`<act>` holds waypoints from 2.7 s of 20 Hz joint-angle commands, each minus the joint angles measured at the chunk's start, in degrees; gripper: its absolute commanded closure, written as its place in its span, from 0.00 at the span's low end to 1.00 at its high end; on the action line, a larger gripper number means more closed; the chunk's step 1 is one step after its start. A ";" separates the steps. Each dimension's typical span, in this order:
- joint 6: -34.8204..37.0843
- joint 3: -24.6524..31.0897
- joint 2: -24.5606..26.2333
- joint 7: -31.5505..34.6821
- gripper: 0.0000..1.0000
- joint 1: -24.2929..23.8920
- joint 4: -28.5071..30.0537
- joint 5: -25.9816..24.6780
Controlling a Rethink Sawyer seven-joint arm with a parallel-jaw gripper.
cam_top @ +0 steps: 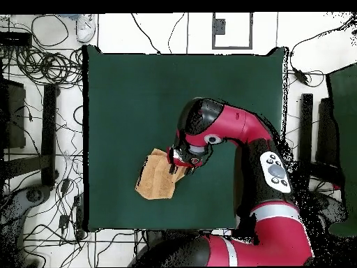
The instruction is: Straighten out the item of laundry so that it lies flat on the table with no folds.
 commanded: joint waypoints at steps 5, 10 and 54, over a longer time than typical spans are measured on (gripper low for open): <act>-8.05 0.84 1.78 11.49 0.00 2.54 5.15 2.53; -17.41 3.18 0.52 6.69 0.00 0.49 8.31 3.00; -24.20 14.14 4.71 -1.71 0.00 -8.52 12.81 8.53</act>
